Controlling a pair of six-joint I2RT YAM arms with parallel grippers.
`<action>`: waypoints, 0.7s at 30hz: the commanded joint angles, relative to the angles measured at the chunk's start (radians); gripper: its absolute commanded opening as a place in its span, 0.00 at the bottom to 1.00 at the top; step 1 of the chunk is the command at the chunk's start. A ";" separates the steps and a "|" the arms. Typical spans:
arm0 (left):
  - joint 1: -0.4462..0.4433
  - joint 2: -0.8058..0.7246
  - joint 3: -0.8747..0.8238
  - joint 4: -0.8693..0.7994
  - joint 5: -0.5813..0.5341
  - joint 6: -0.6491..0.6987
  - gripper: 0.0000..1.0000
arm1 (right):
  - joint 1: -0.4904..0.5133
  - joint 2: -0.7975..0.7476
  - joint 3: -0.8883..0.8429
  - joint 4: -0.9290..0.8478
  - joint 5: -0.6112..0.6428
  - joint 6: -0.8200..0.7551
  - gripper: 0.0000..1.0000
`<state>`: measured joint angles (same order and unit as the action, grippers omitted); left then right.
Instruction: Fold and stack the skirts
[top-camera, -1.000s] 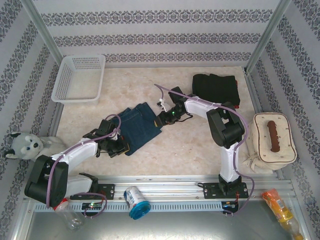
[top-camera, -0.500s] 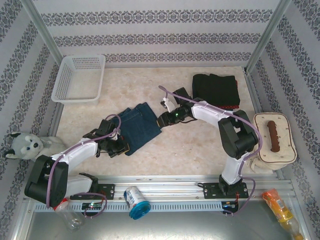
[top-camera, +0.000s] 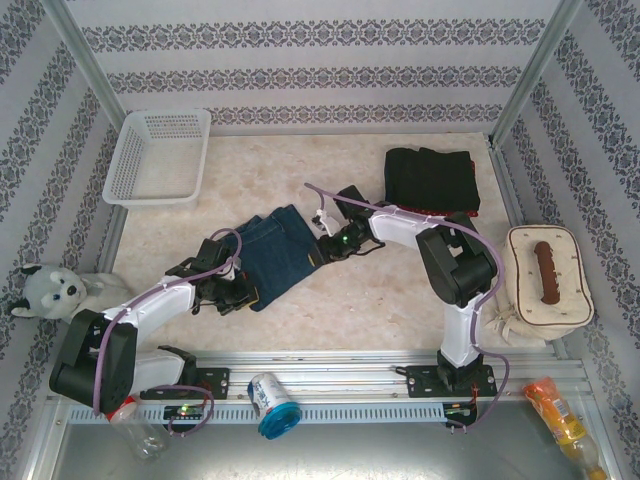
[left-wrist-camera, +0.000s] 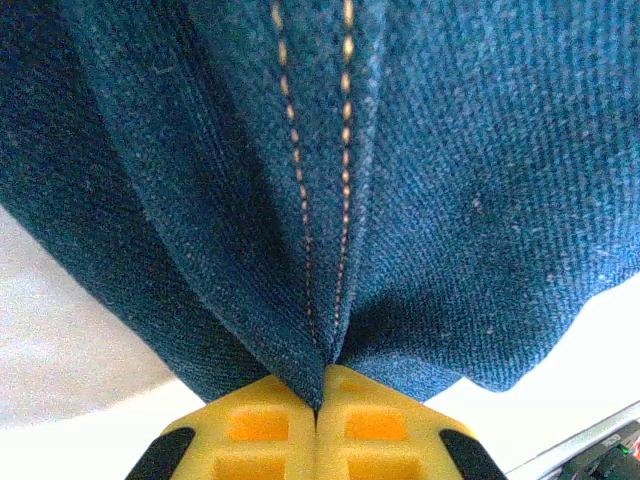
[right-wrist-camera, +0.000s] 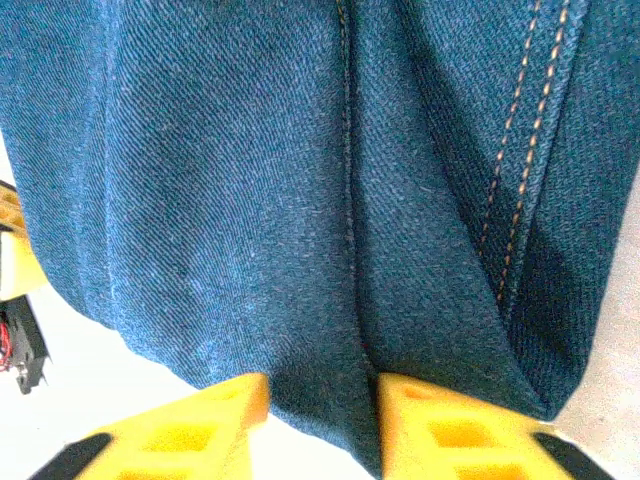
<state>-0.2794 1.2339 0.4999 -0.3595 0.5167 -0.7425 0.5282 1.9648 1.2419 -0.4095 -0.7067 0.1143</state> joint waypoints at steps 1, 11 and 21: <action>0.007 0.016 -0.006 -0.029 0.002 -0.017 0.00 | 0.016 0.004 0.019 -0.005 -0.062 -0.032 0.17; 0.072 -0.107 0.060 -0.258 -0.072 0.062 0.00 | -0.085 -0.156 -0.036 0.069 0.090 0.056 0.00; 0.103 -0.179 0.171 -0.352 -0.015 0.104 0.00 | -0.069 -0.156 -0.041 0.172 0.049 0.154 0.00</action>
<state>-0.2077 1.0904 0.6151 -0.5568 0.5163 -0.6888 0.4751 1.8374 1.2137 -0.3340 -0.6865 0.2070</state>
